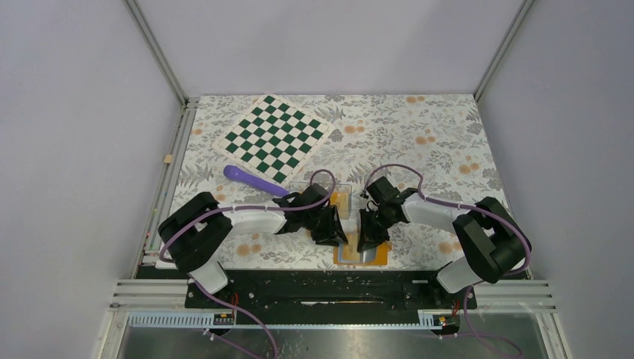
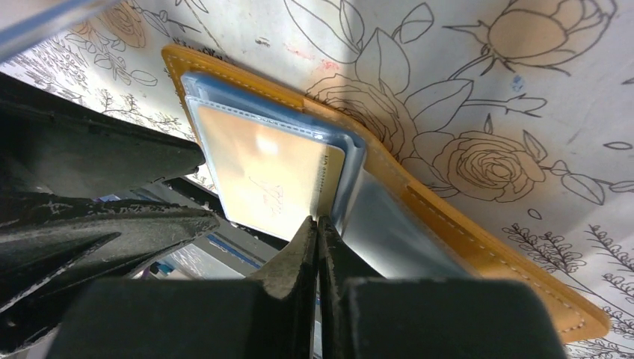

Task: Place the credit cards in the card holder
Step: Insert the credit card into the card slot.

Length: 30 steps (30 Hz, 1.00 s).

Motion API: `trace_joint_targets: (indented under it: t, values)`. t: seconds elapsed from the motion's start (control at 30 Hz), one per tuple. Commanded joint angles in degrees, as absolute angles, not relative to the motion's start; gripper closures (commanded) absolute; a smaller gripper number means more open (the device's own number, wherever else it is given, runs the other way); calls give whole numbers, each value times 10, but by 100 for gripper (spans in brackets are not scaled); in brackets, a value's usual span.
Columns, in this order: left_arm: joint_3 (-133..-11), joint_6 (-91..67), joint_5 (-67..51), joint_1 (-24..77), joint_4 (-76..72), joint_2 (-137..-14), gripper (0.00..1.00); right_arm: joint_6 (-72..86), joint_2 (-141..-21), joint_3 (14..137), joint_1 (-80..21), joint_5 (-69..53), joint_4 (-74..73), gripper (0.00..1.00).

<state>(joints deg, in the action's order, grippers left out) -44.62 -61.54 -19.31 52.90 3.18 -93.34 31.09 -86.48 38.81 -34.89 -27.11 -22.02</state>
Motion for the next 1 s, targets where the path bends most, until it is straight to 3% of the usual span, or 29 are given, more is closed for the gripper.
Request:
trace_joint_targets:
  t: [0.0, 0.47, 0.63, 0.7, 0.97]
  values:
    - [-465, -613, -205, 528, 7, -947, 64, 296, -873, 384, -354, -258, -228, 98]
    - [-499, -596, -201, 539, 38, -962, 71, 292, -884, 383, -354, -257, -227, 100]
    - [-544, -566, -154, 553, 136, -962, 52, 292, -887, 383, -354, -259, -225, 100]
    - [-559, -557, -136, 559, 164, -962, 49, 292, -887, 383, -354, -260, -225, 100]
    - [-577, -550, -125, 571, 180, -964, 66, 292, -888, 380, -354, -263, -223, 100]
